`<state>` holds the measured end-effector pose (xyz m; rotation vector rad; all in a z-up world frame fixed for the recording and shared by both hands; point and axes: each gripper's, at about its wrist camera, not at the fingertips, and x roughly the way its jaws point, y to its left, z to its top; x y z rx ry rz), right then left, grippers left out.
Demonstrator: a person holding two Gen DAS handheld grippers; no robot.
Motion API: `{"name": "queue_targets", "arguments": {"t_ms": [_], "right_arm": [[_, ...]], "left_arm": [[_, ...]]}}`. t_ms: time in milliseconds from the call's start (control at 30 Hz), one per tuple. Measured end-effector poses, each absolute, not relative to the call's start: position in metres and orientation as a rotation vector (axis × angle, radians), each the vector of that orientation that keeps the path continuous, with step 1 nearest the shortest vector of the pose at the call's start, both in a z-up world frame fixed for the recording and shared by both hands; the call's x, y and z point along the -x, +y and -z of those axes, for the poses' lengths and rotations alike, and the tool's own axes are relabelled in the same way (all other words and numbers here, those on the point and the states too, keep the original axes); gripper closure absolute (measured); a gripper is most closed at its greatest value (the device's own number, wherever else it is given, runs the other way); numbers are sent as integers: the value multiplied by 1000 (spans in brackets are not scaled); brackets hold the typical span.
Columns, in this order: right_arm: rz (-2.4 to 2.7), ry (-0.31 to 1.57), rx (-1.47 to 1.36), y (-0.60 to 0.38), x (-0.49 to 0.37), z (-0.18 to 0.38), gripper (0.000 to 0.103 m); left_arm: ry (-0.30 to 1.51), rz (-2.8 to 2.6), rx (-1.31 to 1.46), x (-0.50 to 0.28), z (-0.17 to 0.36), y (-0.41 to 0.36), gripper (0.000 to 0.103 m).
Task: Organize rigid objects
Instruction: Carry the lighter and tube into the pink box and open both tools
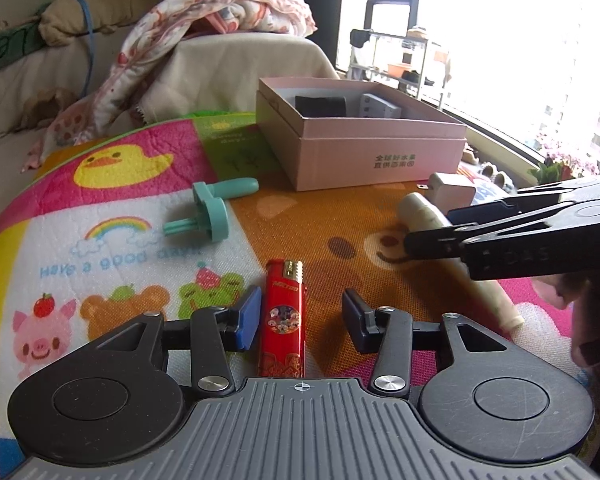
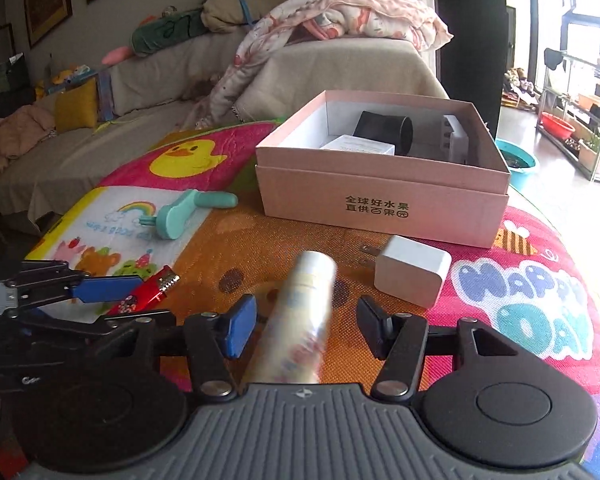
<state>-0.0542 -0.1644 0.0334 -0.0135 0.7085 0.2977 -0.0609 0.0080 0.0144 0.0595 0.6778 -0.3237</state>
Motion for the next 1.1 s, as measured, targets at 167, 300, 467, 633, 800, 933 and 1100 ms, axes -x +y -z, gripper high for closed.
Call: {"name": "queue_targets", "arguments": {"t_ms": [167, 300, 467, 633, 800, 933, 1100], "right_arm": [[-269, 716, 93, -150, 46, -24, 57], [-279, 708, 109, -148, 46, -24, 70], [-296, 710, 136, -147, 51, -25, 73], [-310, 728, 134, -157, 61, -29, 74], [-320, 717, 87, -182, 78, -45, 74], [-315, 600, 21, -203, 78, -92, 74], [-264, 343, -35, -225, 56, -177, 74]], "left_arm": [[665, 326, -84, 66, -13, 7, 54], [669, 312, -36, 65, -14, 15, 65], [669, 281, -12, 65, -15, 19, 76], [666, 293, -98, 73, -17, 6, 77], [639, 369, -105, 85, -28, -5, 77], [500, 416, -150, 69, -83, -17, 77], [266, 428, -129, 26, -163, -31, 77]]}}
